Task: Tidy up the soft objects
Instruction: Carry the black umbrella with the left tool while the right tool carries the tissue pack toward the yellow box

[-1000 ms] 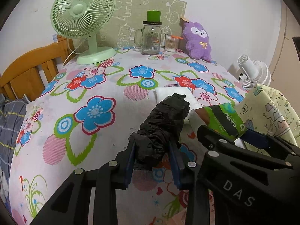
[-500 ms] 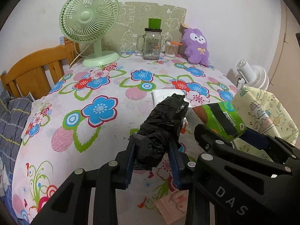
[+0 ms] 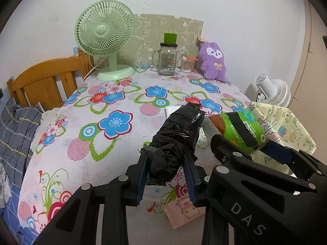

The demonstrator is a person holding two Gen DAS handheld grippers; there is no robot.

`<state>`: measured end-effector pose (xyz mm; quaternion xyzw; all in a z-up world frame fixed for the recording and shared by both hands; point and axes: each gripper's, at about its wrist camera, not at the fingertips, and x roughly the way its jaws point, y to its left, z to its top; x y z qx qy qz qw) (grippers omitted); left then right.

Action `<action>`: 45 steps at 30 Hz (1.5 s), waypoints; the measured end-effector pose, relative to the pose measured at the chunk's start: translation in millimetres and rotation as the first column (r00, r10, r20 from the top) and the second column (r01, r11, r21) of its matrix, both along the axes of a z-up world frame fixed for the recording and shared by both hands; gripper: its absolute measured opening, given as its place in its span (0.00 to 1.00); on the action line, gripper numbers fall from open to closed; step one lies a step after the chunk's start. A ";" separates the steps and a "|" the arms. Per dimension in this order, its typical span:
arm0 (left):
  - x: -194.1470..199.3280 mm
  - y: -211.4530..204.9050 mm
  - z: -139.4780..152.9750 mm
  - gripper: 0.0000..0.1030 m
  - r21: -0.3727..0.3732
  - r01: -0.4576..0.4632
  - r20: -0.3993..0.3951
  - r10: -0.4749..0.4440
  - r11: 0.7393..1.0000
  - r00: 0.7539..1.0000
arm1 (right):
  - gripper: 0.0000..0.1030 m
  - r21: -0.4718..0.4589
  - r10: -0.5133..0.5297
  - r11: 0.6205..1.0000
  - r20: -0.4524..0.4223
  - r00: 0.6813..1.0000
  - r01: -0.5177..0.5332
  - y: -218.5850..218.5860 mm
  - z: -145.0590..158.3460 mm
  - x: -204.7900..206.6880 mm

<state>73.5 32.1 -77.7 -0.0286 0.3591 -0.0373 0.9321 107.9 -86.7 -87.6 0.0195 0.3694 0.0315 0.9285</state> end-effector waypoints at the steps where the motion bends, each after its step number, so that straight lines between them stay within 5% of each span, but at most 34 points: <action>1: -2.3 -0.7 2.7 0.33 0.003 -0.002 0.005 0.002 1.000 1.000 | 0.72 0.001 0.001 1.000 0.004 1.000 -0.001 -0.2 2.3 -2.0; 20: -28.0 -13.4 42.2 0.33 0.021 -0.017 0.082 0.015 1.000 0.997 | 0.72 0.000 0.040 0.999 0.081 0.996 -0.040 -7.7 43.7 -26.7; 45: -21.6 -80.1 59.0 0.33 0.036 0.070 0.119 -0.074 0.997 0.990 | 0.72 -0.010 0.001 1.000 0.122 0.993 0.000 -73.6 63.8 -28.3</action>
